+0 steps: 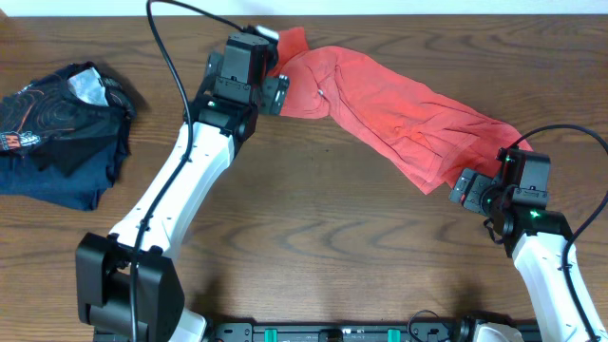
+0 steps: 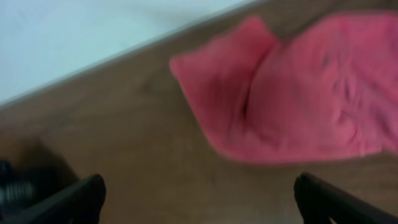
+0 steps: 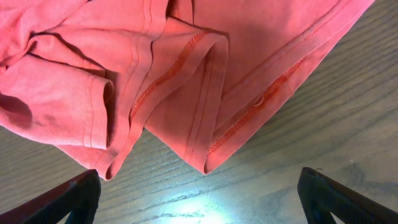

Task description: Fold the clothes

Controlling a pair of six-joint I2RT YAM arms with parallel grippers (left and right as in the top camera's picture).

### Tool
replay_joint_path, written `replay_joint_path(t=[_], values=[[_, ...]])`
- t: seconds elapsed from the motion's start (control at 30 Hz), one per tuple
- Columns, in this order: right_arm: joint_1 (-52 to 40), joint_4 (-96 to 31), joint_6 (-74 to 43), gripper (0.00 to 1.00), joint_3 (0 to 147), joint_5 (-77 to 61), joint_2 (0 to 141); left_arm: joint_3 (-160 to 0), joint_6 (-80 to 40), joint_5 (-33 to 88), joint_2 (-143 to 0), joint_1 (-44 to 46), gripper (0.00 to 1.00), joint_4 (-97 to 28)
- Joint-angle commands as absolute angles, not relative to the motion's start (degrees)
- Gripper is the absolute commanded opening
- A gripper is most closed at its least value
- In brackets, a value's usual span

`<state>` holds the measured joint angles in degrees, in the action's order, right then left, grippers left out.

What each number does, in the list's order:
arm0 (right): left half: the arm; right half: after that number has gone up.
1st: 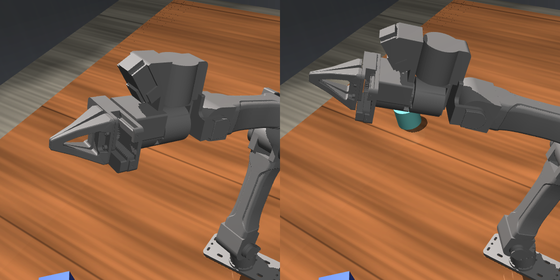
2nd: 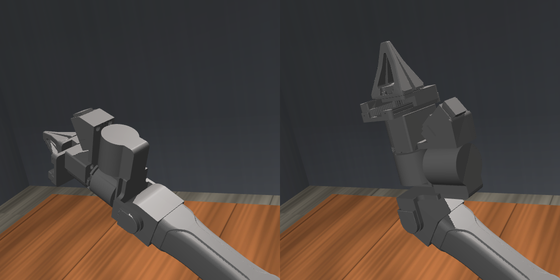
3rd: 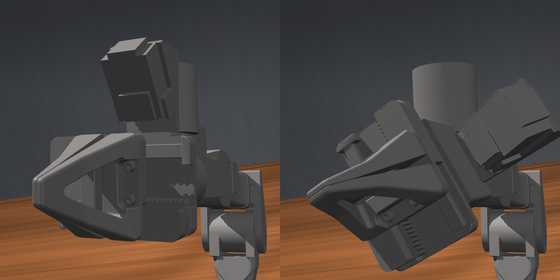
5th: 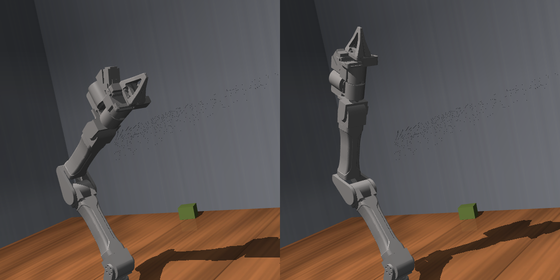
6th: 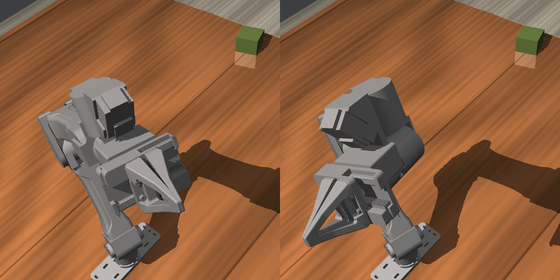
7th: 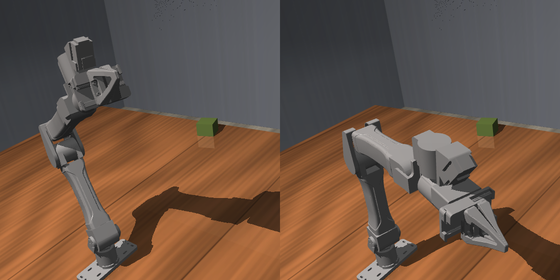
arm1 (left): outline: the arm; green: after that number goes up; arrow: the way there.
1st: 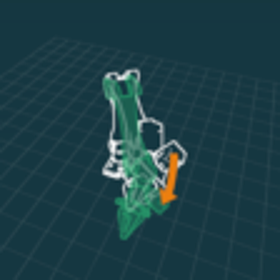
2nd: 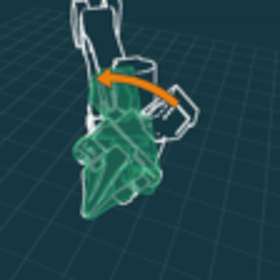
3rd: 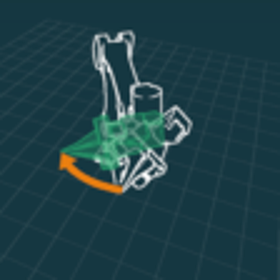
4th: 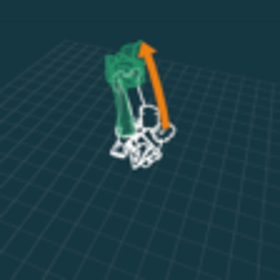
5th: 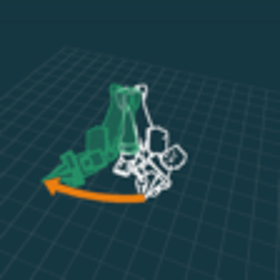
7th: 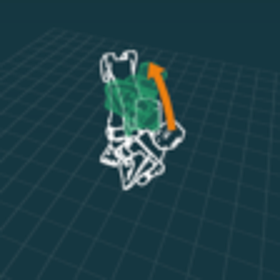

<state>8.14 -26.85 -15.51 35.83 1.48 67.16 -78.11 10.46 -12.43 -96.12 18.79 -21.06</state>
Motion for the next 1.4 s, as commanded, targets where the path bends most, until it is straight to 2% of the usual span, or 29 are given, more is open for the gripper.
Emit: replay_joint_path(t=[0.0, 0.17, 0.27, 0.43, 0.63, 0.9, 1.33, 1.37], values=[[8.5, -27.0, -16.3, 0.99, 36.4, 1.2, 66.9, -78.1, 5.4, -11.8, -95.9, 19.1, 0.98, -24.4], [8.5, -27.1, -16.3, 0.99, 36.4, 1.0, 66.9, -77.8, -3.7, 7.6, -96.4, 21.0, 0.98, -26.7], [8.5, -27.1, -16.3, 0.99, 36.4, 1.0, 66.9, -77.8, -10.1, 11.9, -98.6, 23.3, 0.98, -25.1], [8.5, -27.3, -16.2, 0.99, 36.4, 1.0, 66.9, -77.7, -15.9, 12.1, -106.0, 26.5, 0.99, -18.3], [8.5, -28.1, -16.2, 0.99, 36.4, 1.0, 66.9, -77.7, -20.0, 13.1, -114.8, 29.8, 0.88, -8.5], [8.5, -28.8, -16.2, 0.99, 36.4, 1.0, 66.9, -77.7, -23.3, 13.1, -120.7, 33.4, 0.86, 1.2], [8.5, -29.5, -16.0, 0.99, 36.4, 1.0, 66.9, -77.8, -27.6, 11.8, -124.7, 34.9, 0.77, 3.8], [8.5, -29.5, -16.0, 0.99, 36.4, 1.0, 66.9, -77.8, -27.6, 11.7, -124.7, 34.9, 0.73, 3.8]])
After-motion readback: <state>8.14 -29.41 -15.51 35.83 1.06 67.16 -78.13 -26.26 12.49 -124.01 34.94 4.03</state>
